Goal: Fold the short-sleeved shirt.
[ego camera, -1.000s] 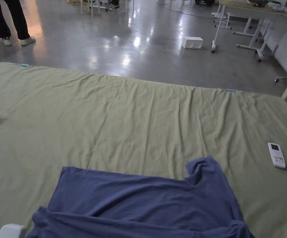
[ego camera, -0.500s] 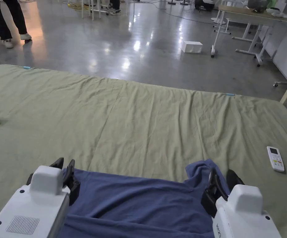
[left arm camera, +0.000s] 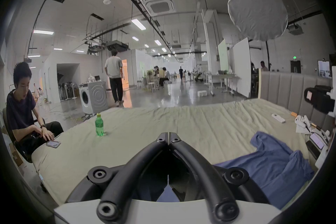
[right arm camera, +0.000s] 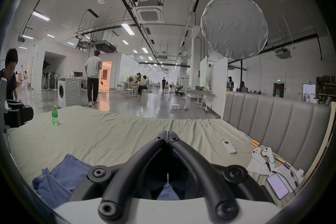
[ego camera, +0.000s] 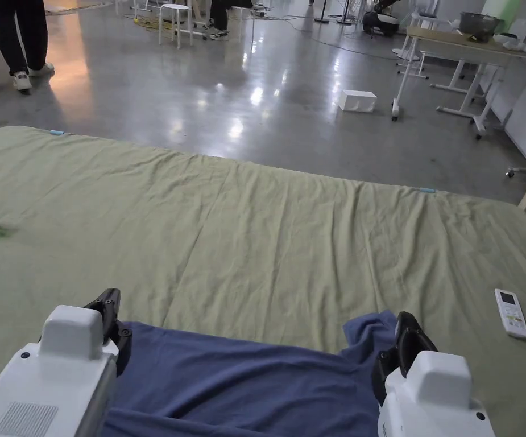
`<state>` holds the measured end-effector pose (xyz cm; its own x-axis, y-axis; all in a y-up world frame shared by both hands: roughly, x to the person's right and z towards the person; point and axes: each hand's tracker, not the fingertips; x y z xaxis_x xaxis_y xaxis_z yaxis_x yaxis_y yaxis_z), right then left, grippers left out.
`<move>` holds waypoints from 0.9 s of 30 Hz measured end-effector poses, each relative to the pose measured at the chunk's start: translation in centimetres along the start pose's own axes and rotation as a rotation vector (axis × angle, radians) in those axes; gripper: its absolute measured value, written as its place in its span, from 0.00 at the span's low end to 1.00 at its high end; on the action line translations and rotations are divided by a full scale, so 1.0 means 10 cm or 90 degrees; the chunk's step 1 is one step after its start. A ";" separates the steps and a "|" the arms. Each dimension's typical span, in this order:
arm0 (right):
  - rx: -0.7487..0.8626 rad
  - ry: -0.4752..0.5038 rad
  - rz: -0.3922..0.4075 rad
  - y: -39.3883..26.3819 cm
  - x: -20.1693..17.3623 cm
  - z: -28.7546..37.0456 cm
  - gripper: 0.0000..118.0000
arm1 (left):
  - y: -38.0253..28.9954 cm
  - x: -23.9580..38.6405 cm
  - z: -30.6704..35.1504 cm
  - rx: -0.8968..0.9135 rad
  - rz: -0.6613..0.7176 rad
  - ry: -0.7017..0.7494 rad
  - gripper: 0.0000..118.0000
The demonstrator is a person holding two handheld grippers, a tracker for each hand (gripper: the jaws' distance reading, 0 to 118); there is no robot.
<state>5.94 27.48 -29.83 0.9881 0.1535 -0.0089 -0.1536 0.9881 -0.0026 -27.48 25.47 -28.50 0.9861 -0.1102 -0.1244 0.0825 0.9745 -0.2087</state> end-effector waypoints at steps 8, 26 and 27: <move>-0.053 0.014 0.015 -0.21 0.02 -0.11 0.00 | -0.38 -0.53 -1.17 -0.258 0.005 -0.030 0.00; -0.178 -0.004 0.032 -0.62 0.25 -0.41 0.00 | -0.89 -0.43 -2.81 -0.576 0.007 -0.057 0.69; -0.181 -0.005 0.034 -0.63 0.26 -0.42 0.00 | -0.92 -0.39 -2.84 -0.591 -0.019 -0.042 0.68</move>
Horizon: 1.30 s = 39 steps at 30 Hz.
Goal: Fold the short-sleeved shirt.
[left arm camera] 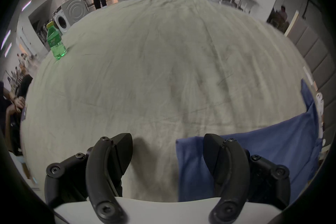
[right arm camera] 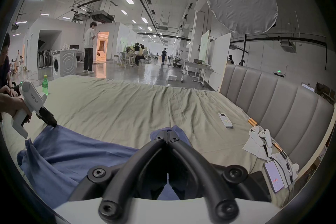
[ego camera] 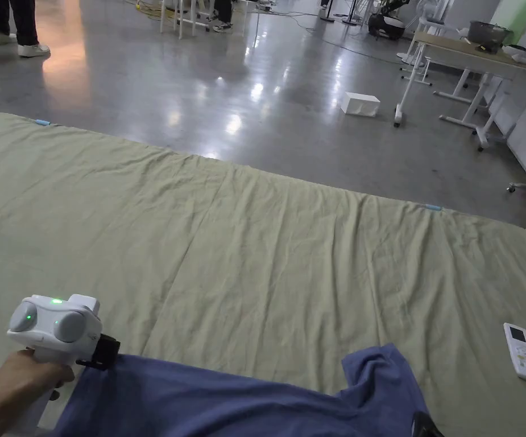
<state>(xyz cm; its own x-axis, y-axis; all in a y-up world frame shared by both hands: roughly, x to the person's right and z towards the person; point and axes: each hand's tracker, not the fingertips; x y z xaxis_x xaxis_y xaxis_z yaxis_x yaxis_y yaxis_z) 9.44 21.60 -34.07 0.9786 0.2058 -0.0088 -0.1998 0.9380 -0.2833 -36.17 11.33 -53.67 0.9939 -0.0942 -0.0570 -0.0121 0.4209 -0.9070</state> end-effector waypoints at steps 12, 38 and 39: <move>-0.037 -0.002 -0.014 -0.14 0.16 -0.14 0.00 | -0.17 0.29 0.21 0.065 -0.112 -0.014 0.01; -0.536 0.059 -0.057 -0.55 1.02 -2.67 0.57 | -0.41 0.26 0.84 0.191 -0.028 -0.043 0.01; -0.535 0.055 -0.057 -0.53 1.01 -2.66 0.53 | -0.41 0.28 0.84 0.189 -0.030 -0.043 0.01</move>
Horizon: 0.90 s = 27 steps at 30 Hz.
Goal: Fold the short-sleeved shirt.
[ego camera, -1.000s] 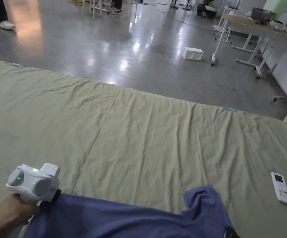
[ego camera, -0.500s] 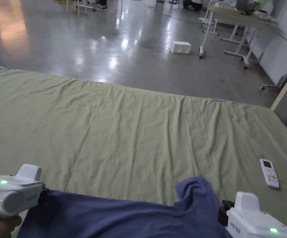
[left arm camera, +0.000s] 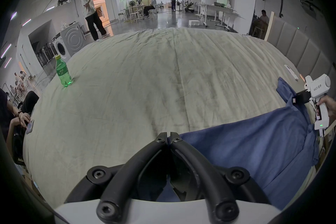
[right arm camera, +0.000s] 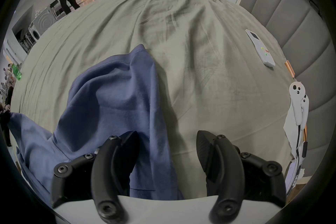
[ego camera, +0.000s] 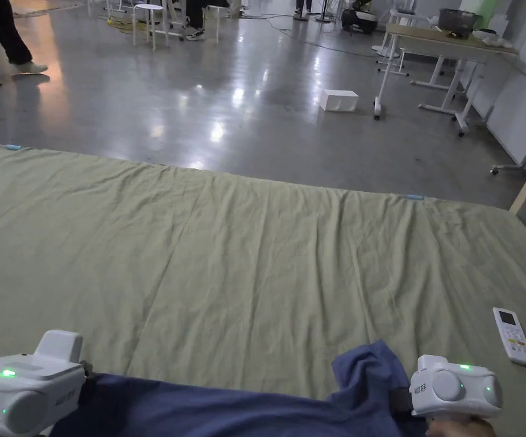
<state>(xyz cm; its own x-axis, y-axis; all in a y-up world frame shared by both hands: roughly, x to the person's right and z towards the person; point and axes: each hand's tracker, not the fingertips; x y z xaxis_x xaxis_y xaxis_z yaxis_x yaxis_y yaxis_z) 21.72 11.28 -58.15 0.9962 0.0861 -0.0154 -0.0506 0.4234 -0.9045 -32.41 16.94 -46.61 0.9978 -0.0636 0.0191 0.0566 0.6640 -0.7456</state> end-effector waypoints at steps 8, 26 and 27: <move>0.022 0.043 -0.016 0.01 0.01 0.09 0.01 | -0.03 0.07 -0.01 -0.008 -0.011 -0.003 0.01; 0.209 0.085 -0.013 -1.12 0.19 1.98 0.01 | -0.31 -0.26 1.00 0.073 0.025 -0.017 0.01; 0.212 0.078 -0.011 -1.20 0.22 1.99 0.01 | -0.37 -0.28 1.09 0.077 0.024 -0.018 0.01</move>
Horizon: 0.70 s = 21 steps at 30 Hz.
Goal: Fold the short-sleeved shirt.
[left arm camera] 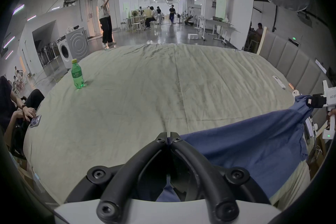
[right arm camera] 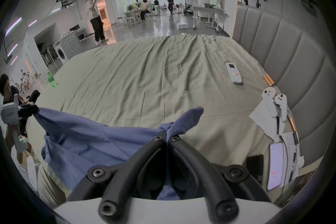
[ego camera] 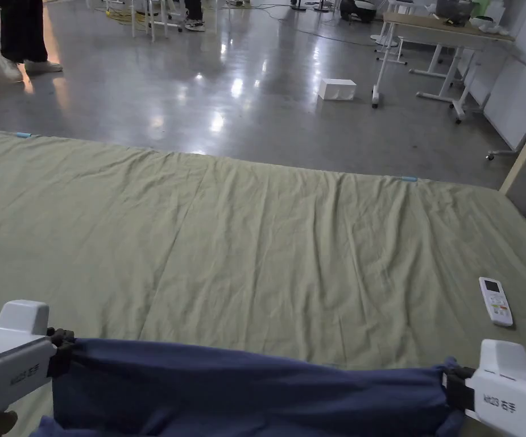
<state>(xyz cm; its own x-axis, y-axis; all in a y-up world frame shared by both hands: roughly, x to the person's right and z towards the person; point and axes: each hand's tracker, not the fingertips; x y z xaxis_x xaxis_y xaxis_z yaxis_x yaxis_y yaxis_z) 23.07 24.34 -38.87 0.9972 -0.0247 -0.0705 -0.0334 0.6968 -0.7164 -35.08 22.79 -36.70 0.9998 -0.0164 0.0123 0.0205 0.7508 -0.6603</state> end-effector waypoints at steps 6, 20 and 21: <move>-0.011 -0.017 0.009 -0.47 0.09 0.41 0.01 | -0.33 -0.10 0.38 -0.004 0.007 -0.013 0.01; -0.176 -0.042 0.047 -1.56 -0.07 0.25 0.01 | -1.42 -0.08 0.28 -0.167 -0.029 -0.008 0.01; -0.180 -0.044 0.050 -1.60 -0.07 0.19 0.01 | -1.45 -0.02 0.26 -0.177 -0.033 -0.006 0.01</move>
<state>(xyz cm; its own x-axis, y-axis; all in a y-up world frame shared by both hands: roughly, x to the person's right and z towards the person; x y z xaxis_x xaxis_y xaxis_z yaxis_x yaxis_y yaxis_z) 23.02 14.57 -26.07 0.9927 0.0777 -0.0927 -0.1184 0.4668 -0.8764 -35.58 13.63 -25.13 0.9974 -0.0435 0.0571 0.0716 0.5391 -0.8392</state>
